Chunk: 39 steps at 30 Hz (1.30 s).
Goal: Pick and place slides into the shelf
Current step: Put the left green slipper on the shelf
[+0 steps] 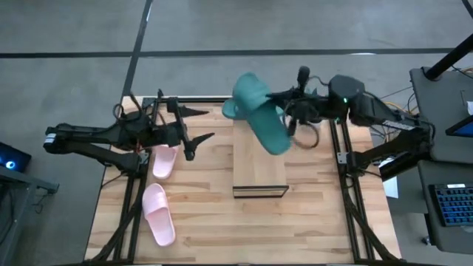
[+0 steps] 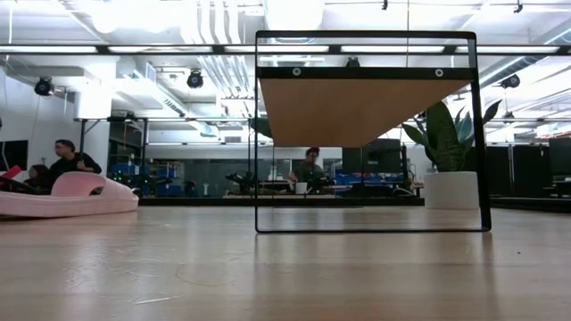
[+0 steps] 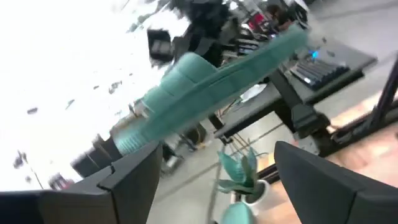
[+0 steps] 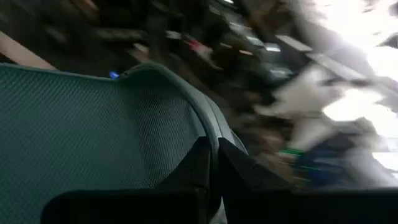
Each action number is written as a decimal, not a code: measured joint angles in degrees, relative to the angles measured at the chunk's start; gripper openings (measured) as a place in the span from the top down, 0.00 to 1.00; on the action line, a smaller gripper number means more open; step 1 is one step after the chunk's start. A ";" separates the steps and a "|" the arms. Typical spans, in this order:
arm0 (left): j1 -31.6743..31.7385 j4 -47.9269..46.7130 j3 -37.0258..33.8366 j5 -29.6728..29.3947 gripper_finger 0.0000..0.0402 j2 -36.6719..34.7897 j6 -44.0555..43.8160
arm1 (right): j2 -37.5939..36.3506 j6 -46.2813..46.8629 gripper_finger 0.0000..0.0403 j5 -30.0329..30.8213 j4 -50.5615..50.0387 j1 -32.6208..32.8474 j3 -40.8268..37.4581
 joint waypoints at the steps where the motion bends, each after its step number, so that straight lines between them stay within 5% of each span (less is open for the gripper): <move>1: 0.00 0.10 0.00 1.00 0.28 0.44 2.54 | -0.18 3.32 0.98 -5.07 -1.11 -1.66 -0.02; 6: 0.02 2.23 0.09 0.93 0.28 4.59 10.80 | 0.48 16.70 0.98 -25.34 -2.39 -9.00 -0.02; 11: 0.02 9.72 0.11 -1.71 0.28 8.34 16.02 | 2.13 23.05 0.98 -34.62 -4.67 -11.92 -0.02; 28: 1.95 13.72 0.63 0.09 0.29 13.71 19.11 | 2.93 23.49 0.98 -36.70 -4.97 -9.28 -0.04; 39: 2.53 14.46 3.56 4.08 0.51 17.26 19.13 | 3.25 24.53 0.98 -36.68 -4.38 -8.97 -0.08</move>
